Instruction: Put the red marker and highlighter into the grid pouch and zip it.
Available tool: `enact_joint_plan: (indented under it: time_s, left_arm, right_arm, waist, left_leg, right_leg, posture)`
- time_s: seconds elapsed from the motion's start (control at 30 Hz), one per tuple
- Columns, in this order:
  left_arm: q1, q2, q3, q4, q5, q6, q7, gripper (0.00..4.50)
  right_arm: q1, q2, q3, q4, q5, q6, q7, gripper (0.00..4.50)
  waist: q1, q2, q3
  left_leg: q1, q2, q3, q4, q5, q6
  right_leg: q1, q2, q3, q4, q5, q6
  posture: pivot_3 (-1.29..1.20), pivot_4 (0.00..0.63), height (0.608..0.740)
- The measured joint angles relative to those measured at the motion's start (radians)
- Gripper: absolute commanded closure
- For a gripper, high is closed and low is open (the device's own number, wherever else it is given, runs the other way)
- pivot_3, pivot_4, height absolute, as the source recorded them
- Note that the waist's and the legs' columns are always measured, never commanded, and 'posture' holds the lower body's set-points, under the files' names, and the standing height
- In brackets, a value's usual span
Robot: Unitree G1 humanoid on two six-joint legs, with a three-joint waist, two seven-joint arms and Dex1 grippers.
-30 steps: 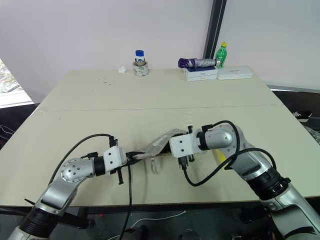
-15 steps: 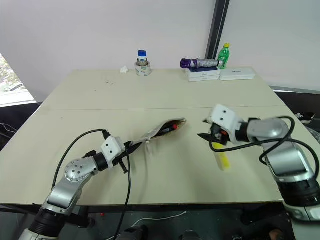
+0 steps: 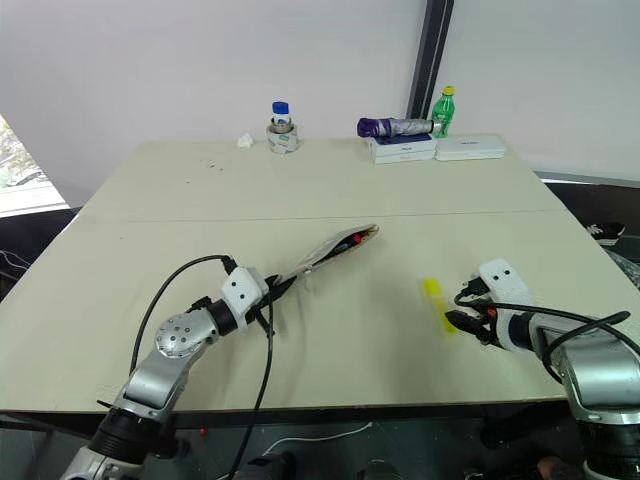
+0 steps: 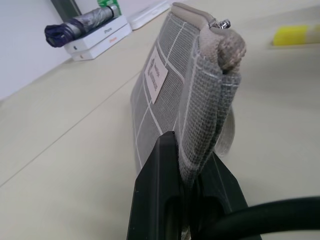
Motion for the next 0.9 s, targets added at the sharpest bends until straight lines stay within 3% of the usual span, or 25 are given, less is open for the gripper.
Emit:
enact_joint_plan:
  time_s: [0.17, 0.23, 0.33, 0.63, 0.73, 0.9]
  left_arm:
    - [-0.008, 0.0, -0.003, 0.007, 0.0, -0.005, -0.008, 4.5]
    - [-0.011, 0.0, -0.004, 0.009, 0.0, -0.007, -0.009, 4.5]
    - [-0.012, -0.002, -0.005, 0.011, 0.0, -0.017, -0.011, 4.5]
    - [-0.012, -0.011, -0.009, 0.014, 0.0, -0.02, -0.013, 4.5]
    - [-0.012, -0.011, -0.011, 0.014, 0.0, -0.021, -0.014, 4.5]
    - [-0.012, -0.011, -0.011, 0.014, 0.0, -0.023, -0.017, 4.5]
  right_arm:
    - [-0.005, 0.01, -0.001, -0.005, 0.029, -0.004, -0.033, 1.83]
    - [-0.024, 0.008, -0.004, -0.005, 0.051, -0.006, -0.032, 1.28]
    - [-0.035, -0.009, -0.01, -0.022, 0.077, 0.006, -0.036, 0.03]
    - [0.027, 0.047, 0.033, -0.047, 0.087, 0.029, -0.147, 0.03]
    - [0.033, 0.046, 0.033, -0.046, 0.083, 0.018, -0.167, 0.88]
    - [0.04, 0.03, 0.034, -0.044, 0.086, 0.01, -0.165, 3.31]
  waist:
    - [0.0, 0.0, 0.0]
    - [-0.001, 0.0, 0.0]
    - [0.0, 0.0, 0.0]
    - [0.0, 0.0, 0.0]
    - [0.0, 0.0, 0.0]
    - [0.0, 0.0, 0.0]
  left_leg:
    - [0.0, 0.0, 0.0, 0.0, 0.0, 0.0]
    - [0.0, 0.0, 0.0, 0.0, 0.0, 0.0]
    - [0.0, 0.0, 0.0, 0.0, 0.0, 0.0]
    - [0.0, 0.0, 0.0, 0.0, 0.0, 0.0]
    - [0.0, 0.0, 0.0, 0.0, 0.0, 0.0]
    - [0.0, 0.0, 0.0, 0.0, 0.0, 0.0]
  right_leg:
    - [0.0, 0.0, 0.0, 0.0, 0.0, 0.0]
    - [0.0, 0.0, 0.0, 0.0, 0.0, 0.0]
    - [0.0, 0.0, 0.0, 0.0, 0.0, 0.0]
    - [0.0, 0.0, 0.0, 0.0, 0.0, 0.0]
    - [0.0, 0.0, 0.0, 0.0, 0.0, 0.0]
    - [0.0, 0.0, 0.0, 0.0, 0.0, 0.0]
  posture:
    - [0.0, 0.15, 0.74]
    - [0.0, 0.15, 0.74]
    - [0.0, 0.15, 0.74]
    - [0.0, 0.15, 0.74]
    - [0.0, 0.15, 0.74]
    - [0.0, 0.15, 0.74]
